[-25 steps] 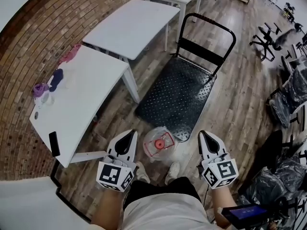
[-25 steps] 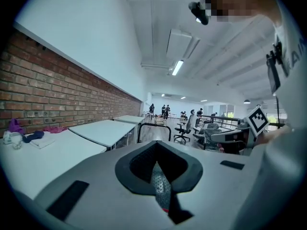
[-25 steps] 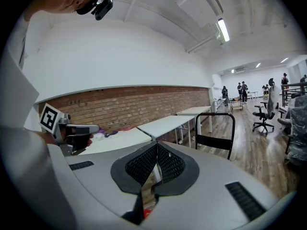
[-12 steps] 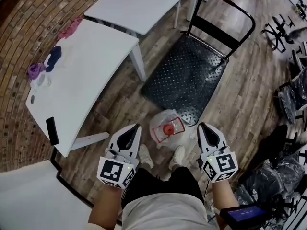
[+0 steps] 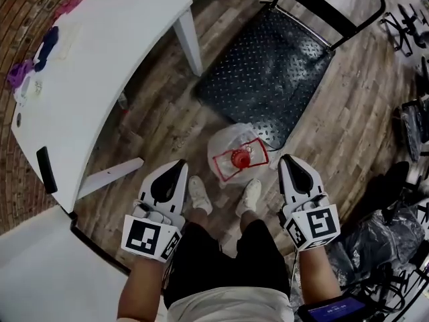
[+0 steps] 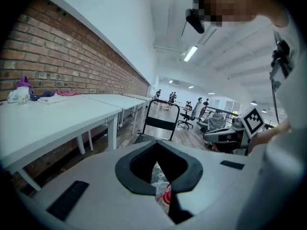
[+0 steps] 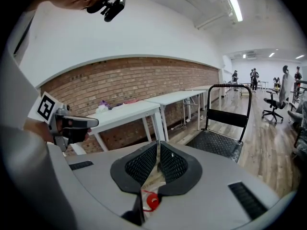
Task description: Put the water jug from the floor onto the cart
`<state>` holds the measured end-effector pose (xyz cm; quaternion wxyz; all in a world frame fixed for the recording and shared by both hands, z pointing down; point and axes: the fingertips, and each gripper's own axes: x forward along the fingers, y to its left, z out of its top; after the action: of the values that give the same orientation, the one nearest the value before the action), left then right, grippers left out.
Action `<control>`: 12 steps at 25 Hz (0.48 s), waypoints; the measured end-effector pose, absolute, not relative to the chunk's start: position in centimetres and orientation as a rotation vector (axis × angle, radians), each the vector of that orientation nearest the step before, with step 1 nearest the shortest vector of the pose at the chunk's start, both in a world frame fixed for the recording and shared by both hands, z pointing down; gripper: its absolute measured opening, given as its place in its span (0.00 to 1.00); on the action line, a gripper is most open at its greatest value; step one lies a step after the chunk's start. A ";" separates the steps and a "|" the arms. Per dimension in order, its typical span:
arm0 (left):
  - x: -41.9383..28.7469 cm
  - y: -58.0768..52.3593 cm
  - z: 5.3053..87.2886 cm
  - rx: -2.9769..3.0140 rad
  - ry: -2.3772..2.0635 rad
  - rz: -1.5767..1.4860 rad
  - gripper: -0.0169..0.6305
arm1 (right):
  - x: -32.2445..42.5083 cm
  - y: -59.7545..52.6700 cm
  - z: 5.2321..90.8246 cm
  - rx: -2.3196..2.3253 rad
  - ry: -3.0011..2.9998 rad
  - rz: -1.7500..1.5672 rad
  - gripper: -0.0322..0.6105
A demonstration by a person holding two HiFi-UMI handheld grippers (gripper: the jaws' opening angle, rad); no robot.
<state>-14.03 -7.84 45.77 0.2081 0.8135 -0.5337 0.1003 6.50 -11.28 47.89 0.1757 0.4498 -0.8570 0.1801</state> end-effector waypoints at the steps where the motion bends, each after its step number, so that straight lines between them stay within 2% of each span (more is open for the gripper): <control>1: -14.1 -7.8 46.6 2.262 -1.482 0.284 0.02 | 6.3 -11.1 49.0 1.266 -2.417 0.511 0.06; 12: -13.7 -6.7 52.7 2.221 -1.458 0.314 0.02 | 5.1 -8.6 57.4 1.181 -2.355 0.590 0.09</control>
<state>-13.69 -6.70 52.72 0.2313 0.8077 -0.5302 0.1142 5.09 -8.62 57.39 0.2189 0.4268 -0.8511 0.2133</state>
